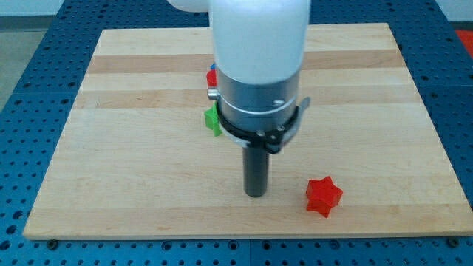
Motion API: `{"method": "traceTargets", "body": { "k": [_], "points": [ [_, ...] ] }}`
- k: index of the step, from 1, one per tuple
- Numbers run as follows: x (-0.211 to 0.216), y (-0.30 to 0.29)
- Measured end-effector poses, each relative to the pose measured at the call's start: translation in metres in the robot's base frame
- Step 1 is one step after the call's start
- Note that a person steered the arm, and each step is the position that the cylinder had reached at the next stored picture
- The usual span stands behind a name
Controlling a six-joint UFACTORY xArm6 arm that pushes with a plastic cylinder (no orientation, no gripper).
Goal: Move the green star towards red star
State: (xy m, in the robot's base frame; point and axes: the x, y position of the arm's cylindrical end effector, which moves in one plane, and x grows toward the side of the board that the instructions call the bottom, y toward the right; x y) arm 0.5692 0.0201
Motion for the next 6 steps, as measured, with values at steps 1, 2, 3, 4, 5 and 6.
{"method": "traceTargets", "body": {
  "k": [1, 2, 3, 4, 5, 6],
  "points": [
    [0.004, 0.053],
    [0.004, 0.115],
    [0.004, 0.128],
    [0.011, 0.073],
    [0.037, 0.054],
    [0.016, -0.025]
  ]
}}
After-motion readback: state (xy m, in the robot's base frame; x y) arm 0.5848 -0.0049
